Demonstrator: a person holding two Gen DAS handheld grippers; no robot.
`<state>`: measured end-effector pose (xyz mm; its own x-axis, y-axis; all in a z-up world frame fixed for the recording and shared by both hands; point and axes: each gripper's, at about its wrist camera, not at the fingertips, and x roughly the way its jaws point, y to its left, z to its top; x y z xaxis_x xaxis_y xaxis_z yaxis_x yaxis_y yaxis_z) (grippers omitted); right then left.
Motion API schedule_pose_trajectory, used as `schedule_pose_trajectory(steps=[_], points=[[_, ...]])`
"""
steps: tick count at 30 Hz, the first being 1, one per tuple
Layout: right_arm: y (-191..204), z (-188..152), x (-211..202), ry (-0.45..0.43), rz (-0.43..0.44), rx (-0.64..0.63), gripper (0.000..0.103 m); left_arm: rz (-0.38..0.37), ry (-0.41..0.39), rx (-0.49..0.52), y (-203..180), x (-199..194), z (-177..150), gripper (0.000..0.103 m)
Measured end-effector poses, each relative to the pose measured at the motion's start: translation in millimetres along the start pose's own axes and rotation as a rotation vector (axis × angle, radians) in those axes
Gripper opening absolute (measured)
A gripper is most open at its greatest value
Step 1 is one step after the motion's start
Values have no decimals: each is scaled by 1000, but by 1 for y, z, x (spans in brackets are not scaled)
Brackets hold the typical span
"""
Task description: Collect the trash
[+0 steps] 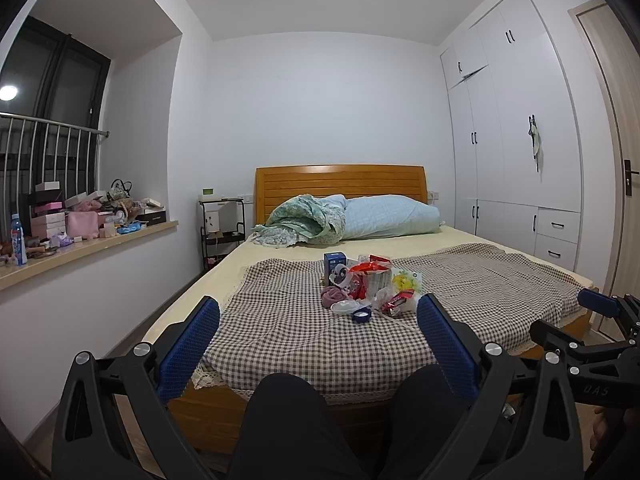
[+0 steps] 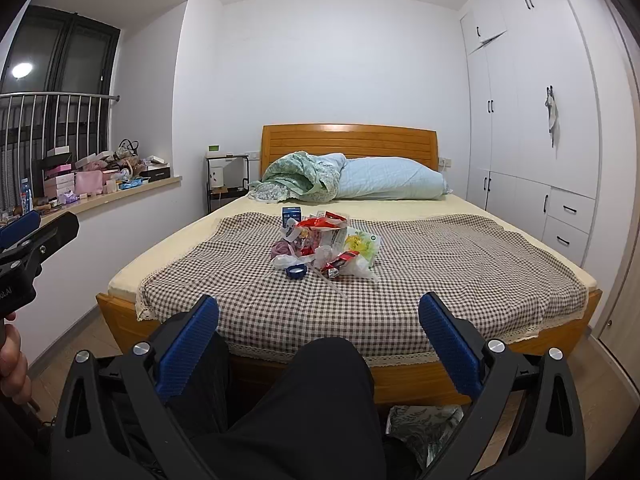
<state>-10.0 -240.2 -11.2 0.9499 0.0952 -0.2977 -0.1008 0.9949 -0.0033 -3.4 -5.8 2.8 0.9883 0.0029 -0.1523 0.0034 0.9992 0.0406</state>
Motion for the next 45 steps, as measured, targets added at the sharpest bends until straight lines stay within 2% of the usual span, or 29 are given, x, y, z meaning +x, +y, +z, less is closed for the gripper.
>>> schedule_pose_trajectory(steps=[45], points=[[0,-2,-1,3,-1,-5,97,-10,-3,13,1,-3,-1,96]])
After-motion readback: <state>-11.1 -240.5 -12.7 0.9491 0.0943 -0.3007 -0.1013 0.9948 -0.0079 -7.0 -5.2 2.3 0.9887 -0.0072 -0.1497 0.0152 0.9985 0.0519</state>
